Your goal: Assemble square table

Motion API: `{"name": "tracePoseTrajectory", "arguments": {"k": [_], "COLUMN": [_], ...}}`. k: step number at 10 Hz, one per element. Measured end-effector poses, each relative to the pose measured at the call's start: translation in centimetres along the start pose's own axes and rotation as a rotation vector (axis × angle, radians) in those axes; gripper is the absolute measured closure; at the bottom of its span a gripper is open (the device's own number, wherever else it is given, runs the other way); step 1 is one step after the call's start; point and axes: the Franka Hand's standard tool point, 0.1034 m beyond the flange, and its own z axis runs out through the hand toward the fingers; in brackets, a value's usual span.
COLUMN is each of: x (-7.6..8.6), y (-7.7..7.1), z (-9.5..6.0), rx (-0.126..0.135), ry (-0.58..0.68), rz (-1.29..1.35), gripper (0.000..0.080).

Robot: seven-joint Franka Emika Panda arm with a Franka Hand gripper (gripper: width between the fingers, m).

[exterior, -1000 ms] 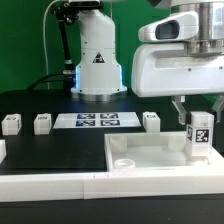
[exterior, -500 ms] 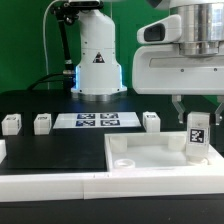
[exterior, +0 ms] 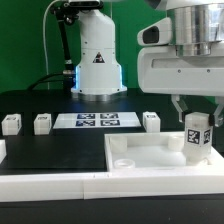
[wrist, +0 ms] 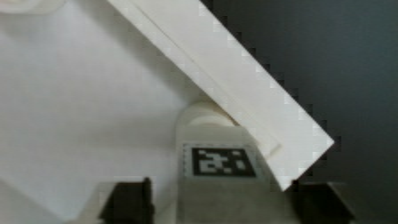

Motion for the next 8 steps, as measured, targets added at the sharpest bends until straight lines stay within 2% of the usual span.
{"name": "tracePoseTrajectory", "arguments": {"k": [1,2,3,8], "x": [-0.04,-0.22,-0.24,-0.19], "y": [-0.02,-0.1,-0.1,-0.01], "z": [0.0,-0.01,0.0,0.08], "rx": [-0.001,-0.005,-0.009,-0.025], "ry": [-0.001,-0.004,-0.001,-0.017], "rz": [-0.028,-0.048,-0.136,-0.644], "gripper": [0.0247,0.0247,0.017,0.0151]}}
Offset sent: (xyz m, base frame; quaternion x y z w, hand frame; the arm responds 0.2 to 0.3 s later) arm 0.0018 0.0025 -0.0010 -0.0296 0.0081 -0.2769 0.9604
